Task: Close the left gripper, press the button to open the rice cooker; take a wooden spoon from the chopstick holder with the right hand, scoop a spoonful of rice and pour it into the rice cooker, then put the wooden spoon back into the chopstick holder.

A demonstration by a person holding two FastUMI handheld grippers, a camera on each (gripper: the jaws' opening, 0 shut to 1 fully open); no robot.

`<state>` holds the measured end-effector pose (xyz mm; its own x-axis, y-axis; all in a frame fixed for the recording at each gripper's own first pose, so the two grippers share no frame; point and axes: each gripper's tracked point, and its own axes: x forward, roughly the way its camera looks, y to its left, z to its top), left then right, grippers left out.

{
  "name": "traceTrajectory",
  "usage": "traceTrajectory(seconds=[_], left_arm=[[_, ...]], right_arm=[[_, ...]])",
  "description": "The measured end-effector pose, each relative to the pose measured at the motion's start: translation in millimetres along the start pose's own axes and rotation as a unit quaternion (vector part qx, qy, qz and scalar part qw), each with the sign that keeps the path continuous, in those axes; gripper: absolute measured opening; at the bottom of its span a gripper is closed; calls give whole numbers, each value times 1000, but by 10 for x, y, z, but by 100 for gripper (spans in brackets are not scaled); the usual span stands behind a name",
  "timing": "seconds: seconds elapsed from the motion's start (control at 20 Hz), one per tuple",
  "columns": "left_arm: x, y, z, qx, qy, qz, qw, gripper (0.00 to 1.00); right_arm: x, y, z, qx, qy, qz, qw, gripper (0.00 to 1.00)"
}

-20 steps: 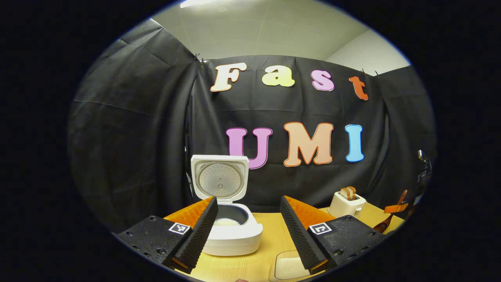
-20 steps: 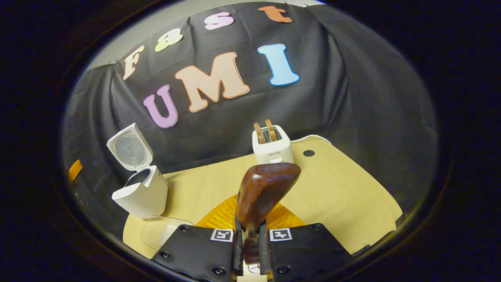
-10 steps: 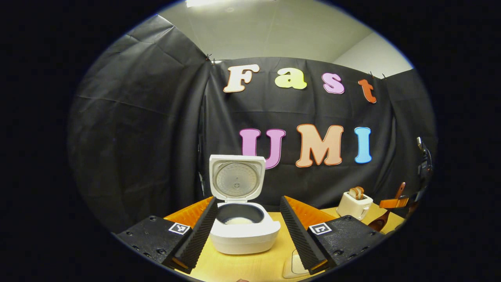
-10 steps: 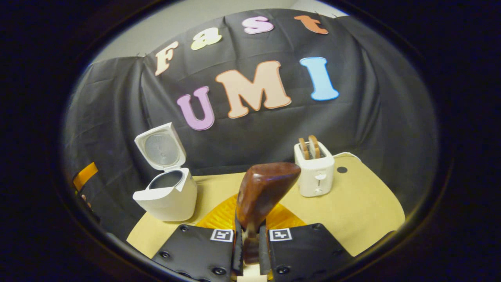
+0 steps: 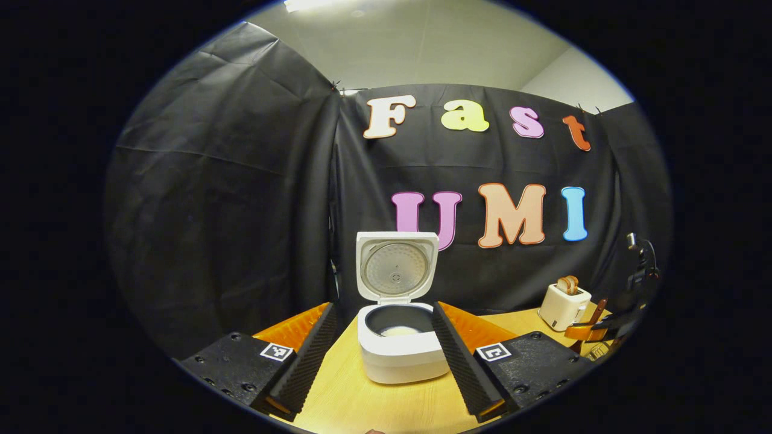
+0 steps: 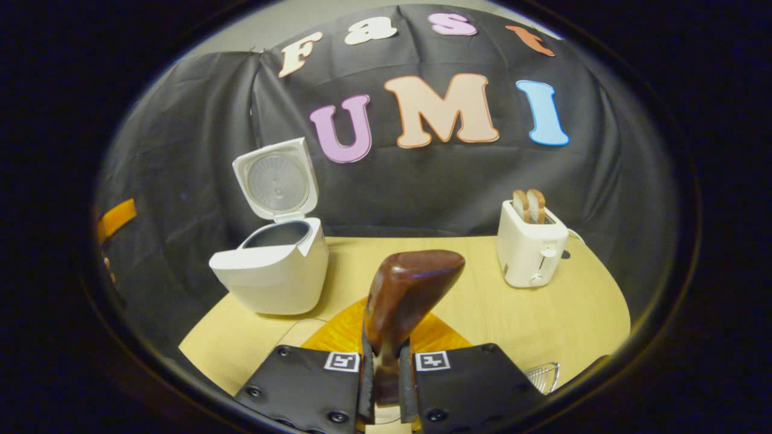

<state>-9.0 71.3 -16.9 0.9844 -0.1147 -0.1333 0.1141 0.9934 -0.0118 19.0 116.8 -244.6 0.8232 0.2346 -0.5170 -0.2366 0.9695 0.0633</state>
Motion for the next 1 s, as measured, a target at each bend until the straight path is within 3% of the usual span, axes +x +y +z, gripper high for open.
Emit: traceTrajectory(seconds=[0.3,0.35,0.5,0.75,1.0], left_arm=[[-48,155,-73,11,11,-8,1000,94],[-48,174,-72,12,12,-9,1000,92],[-31,224,-94,12,16,-12,1000,94],[10,260,-140,11,21,-19,1000,92],[6,300,-187,7,24,-20,999,94]], right_arm=[[224,34,-335,-73,-20,-73,994,17],[255,16,-368,-81,-25,-86,993,21],[335,15,-515,-101,-23,-111,988,17],[433,141,-579,-74,-29,-135,988,19],[523,399,-688,-9,-8,-117,993,19]])
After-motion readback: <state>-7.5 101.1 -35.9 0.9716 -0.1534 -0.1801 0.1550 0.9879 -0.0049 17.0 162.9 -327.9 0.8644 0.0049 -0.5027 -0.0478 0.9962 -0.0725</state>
